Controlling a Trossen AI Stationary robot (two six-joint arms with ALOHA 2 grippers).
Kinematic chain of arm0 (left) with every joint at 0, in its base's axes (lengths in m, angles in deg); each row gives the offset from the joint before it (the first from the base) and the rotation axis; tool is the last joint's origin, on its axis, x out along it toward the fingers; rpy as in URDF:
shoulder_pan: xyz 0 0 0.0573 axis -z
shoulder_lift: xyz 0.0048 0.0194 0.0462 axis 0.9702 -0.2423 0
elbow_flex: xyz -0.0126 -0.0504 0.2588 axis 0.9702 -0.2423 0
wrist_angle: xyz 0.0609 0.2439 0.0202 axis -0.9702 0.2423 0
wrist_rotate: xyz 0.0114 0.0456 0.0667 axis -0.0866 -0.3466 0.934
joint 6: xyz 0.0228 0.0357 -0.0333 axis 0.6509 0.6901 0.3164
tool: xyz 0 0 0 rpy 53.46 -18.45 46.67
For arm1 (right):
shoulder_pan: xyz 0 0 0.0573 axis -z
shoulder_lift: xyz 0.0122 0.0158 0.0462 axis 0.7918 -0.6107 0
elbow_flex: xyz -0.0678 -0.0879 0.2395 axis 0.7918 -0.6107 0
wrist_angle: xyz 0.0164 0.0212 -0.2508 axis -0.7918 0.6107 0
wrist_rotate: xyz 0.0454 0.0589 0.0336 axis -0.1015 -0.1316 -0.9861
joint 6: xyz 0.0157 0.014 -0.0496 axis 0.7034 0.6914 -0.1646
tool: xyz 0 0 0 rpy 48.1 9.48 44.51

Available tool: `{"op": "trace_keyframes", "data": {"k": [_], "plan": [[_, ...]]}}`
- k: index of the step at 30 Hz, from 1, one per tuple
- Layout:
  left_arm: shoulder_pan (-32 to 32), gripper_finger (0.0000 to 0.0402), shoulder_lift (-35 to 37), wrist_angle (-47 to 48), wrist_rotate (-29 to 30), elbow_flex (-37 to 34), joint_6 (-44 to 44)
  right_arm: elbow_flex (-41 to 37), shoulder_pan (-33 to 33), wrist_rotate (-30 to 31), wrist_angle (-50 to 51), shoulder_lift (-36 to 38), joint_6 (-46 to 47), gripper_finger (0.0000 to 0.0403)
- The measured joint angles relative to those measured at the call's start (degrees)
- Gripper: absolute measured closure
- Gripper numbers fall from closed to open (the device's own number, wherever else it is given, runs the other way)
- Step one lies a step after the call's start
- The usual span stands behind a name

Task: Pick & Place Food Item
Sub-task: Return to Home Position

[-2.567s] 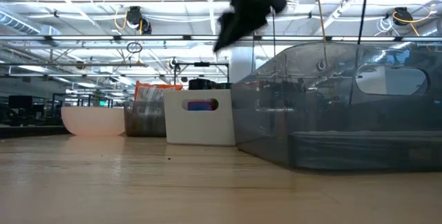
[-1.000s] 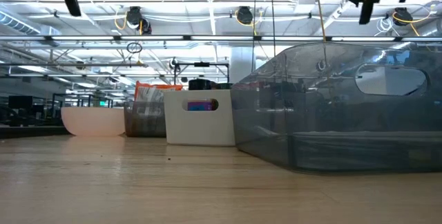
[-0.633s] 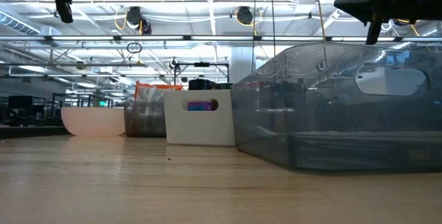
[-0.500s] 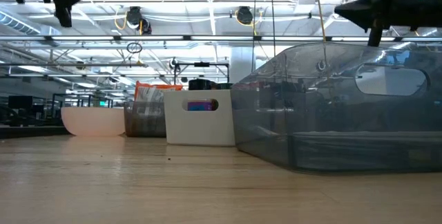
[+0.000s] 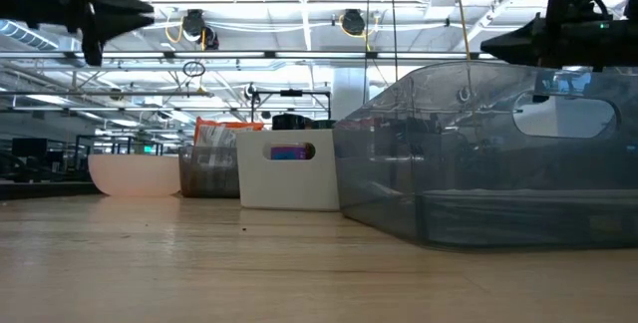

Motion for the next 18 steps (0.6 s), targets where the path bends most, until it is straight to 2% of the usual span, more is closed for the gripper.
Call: {"op": "trace_keyframes", "data": {"k": [3,10,18], "plan": [[0.00,0.0309,-0.02,-4.46,0.91,-3.79,-0.69,-0.31,0.02,0.42,-0.05,0.04,-0.24,0.0403],[0.00,0.0309,0.00,-26.29,1.37,-16.21,-1.44,-0.42,0.02,0.28,0.68,-0.02,-1.72,0.0403],[-0.02,0.0309,-0.41,-21.30,3.01,-16.30,-1.44,-0.50,0.02,-0.05,6.80,-0.13,-3.81,0.0403]]}}
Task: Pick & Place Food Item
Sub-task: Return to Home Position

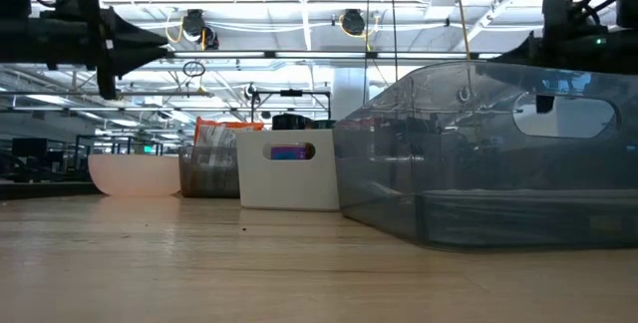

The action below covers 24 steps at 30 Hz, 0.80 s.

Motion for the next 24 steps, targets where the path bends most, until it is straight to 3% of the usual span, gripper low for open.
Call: {"op": "trace_keyframes", "data": {"k": [7,17,24], "plan": [[0.01,0.0309,0.02,1.97,-0.15,0.00,-0.88,-0.08,0.00,0.10,4.26,-0.05,-3.77,0.0403],[0.02,0.0309,0.02,3.79,-3.39,0.00,9.28,-0.08,-0.02,-0.25,8.17,-0.04,-4.06,0.0403],[0.01,0.0309,0.02,4.57,-3.37,0.00,9.86,-0.10,-0.02,-0.05,6.94,-0.04,-8.58,0.0403]]}}
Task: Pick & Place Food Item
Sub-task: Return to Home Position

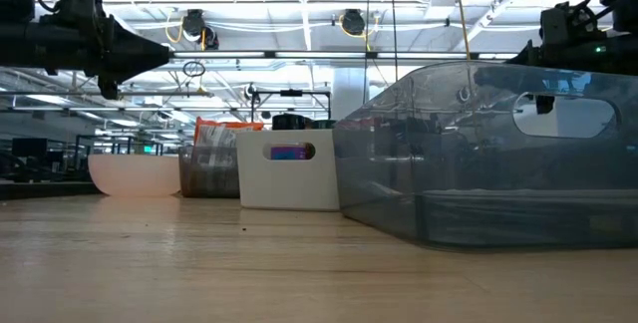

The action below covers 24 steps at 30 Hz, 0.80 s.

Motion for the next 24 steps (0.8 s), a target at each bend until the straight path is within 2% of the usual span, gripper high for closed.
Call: {"op": "trace_keyframes", "data": {"k": [24], "plan": [[0.01,0.0309,0.00,-0.07,0.00,0.02,-0.11,-0.04,0.00,0.04,-3.00,0.00,-0.10,0.0403]]}}
